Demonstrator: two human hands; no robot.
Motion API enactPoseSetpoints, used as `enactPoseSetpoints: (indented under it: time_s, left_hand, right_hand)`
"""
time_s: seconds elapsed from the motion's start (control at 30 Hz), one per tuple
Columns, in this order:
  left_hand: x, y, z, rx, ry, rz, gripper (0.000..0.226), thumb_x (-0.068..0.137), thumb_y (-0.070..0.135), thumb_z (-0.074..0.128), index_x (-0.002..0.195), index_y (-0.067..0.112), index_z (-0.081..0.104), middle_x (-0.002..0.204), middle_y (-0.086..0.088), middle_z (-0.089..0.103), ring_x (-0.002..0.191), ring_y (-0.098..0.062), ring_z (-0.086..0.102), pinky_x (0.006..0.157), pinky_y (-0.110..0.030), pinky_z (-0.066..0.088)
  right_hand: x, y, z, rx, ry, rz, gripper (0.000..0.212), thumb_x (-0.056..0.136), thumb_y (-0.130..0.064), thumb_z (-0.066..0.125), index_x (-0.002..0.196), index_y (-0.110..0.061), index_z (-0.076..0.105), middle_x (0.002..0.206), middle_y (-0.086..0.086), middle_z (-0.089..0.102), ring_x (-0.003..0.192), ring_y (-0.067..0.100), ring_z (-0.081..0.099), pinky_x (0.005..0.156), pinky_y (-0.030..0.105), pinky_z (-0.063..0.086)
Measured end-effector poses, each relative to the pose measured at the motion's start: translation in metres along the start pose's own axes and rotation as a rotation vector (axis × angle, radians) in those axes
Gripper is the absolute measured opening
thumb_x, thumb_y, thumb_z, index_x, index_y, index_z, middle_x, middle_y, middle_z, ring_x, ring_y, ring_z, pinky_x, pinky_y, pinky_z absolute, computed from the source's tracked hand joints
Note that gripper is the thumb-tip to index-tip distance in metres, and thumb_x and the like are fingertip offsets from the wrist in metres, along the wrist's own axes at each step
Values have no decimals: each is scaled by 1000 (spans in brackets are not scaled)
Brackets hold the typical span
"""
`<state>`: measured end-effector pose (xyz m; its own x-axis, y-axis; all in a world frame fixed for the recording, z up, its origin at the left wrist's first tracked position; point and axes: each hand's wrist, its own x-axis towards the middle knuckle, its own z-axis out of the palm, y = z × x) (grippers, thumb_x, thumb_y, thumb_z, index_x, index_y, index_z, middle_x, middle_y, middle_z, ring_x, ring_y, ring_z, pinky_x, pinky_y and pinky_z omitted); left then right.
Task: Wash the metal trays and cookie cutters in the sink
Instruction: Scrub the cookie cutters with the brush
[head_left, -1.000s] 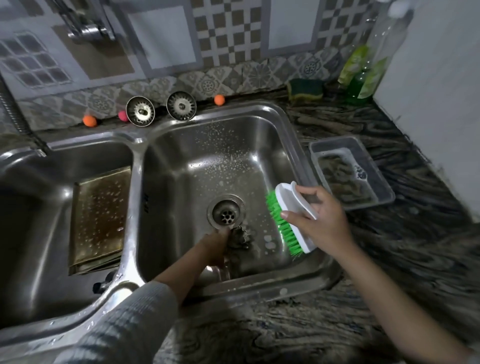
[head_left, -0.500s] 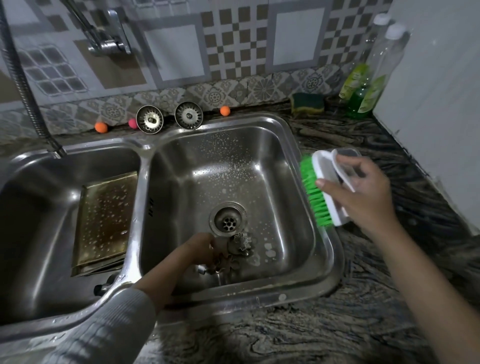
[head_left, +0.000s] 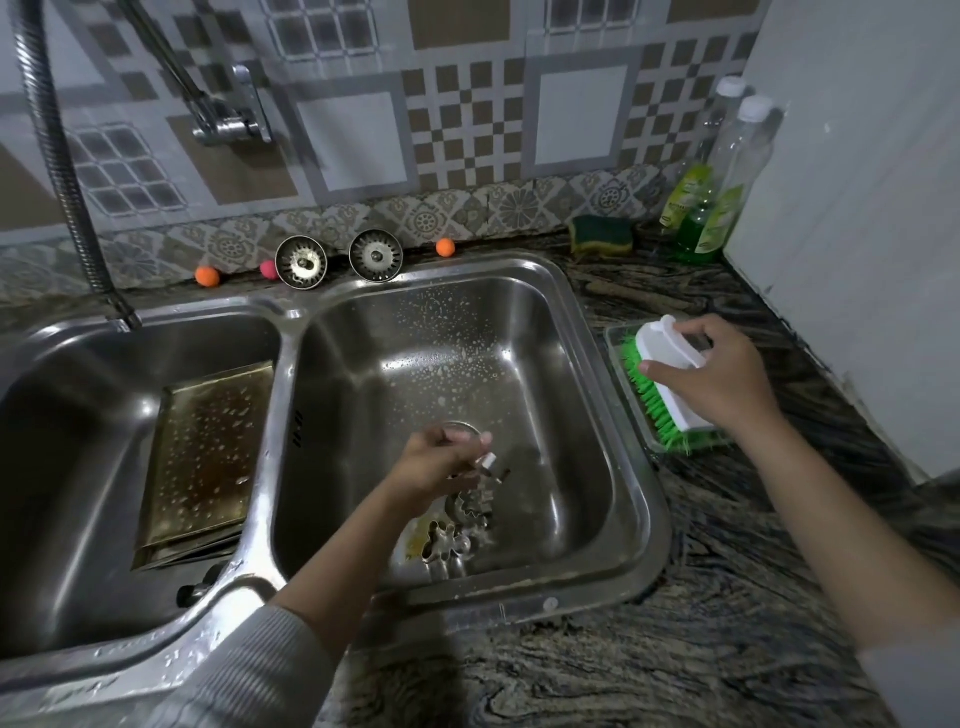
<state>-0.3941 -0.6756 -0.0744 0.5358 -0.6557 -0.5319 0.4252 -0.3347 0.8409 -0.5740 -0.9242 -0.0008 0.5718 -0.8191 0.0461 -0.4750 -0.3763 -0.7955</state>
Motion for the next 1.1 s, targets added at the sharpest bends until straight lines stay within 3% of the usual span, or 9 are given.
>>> enactPoseSetpoints:
  time_s: [0.13, 0.27, 0.43, 0.6, 0.67, 0.8, 0.9, 1.0, 1.1]
  left_hand:
    - [7, -2, 19, -523, 155, -106, 45, 72, 31, 73, 103, 0, 61, 94, -14, 65, 87, -25, 63, 72, -32, 56]
    - [14, -3, 29, -702, 217, -203, 38, 84, 51, 59, 93, 14, 58, 82, -4, 61, 75, -16, 57, 56, -28, 51]
    - [15, -8, 44, -718, 159, -257, 41, 90, 55, 49, 85, 16, 58, 79, -5, 60, 75, -19, 59, 69, -35, 52]
    - [21, -9, 57, -558, 120, -170, 24, 99, 29, 45, 84, 15, 55, 82, -2, 53, 83, -18, 59, 78, -34, 46]
    - [23, -7, 60, -478, 100, -102, 30, 101, 32, 38, 82, 14, 54, 82, -2, 53, 84, -16, 58, 79, -33, 47]
    - [24, 1, 60, -404, 51, -61, 30, 98, 35, 43, 82, 11, 51, 84, -3, 56, 89, -21, 62, 67, -36, 55]
    - [23, 6, 58, -407, 23, -20, 33, 96, 39, 44, 85, 10, 53, 93, -5, 59, 98, -26, 62, 75, -41, 54]
    - [21, 8, 56, -439, -13, 32, 42, 98, 49, 32, 88, 15, 55, 92, -3, 59, 106, -26, 59, 86, -44, 49]
    - [22, 9, 53, -479, -17, 64, 41, 102, 41, 27, 88, 14, 54, 96, -3, 61, 103, -23, 62, 90, -42, 47]
  right_hand:
    - [11, 1, 6, -80, -17, 38, 52, 73, -33, 81, 116, -16, 56, 123, 5, 55, 103, 25, 53, 77, 34, 42]
    - [15, 2, 6, -67, 8, 46, 53, 73, -33, 82, 116, -17, 56, 127, 8, 55, 106, 28, 54, 78, 35, 43]
    - [7, 4, 10, -79, -34, 54, 51, 72, -33, 81, 115, -17, 56, 122, 7, 55, 96, 23, 51, 75, 34, 43]
    - [4, 7, 6, -72, -53, 52, 47, 73, -33, 81, 111, -19, 56, 114, 4, 53, 96, 25, 52, 74, 34, 42]
    - [4, 8, 5, -71, -62, 49, 46, 74, -33, 80, 110, -20, 55, 111, 1, 51, 96, 24, 52, 74, 34, 41]
    - [3, 10, 3, -72, -72, 48, 45, 74, -33, 80, 110, -22, 55, 111, -1, 50, 96, 24, 52, 73, 35, 43]
    - [2, 10, 3, -70, -77, 49, 47, 74, -33, 80, 112, -22, 55, 109, 0, 51, 94, 24, 52, 73, 36, 44]
    - [2, 11, 3, -66, -81, 49, 49, 74, -34, 80, 114, -21, 55, 108, 0, 51, 94, 25, 53, 73, 36, 44]
    - [3, 11, 3, -71, -80, 49, 50, 74, -34, 80, 115, -21, 55, 108, 0, 50, 94, 25, 52, 72, 35, 44]
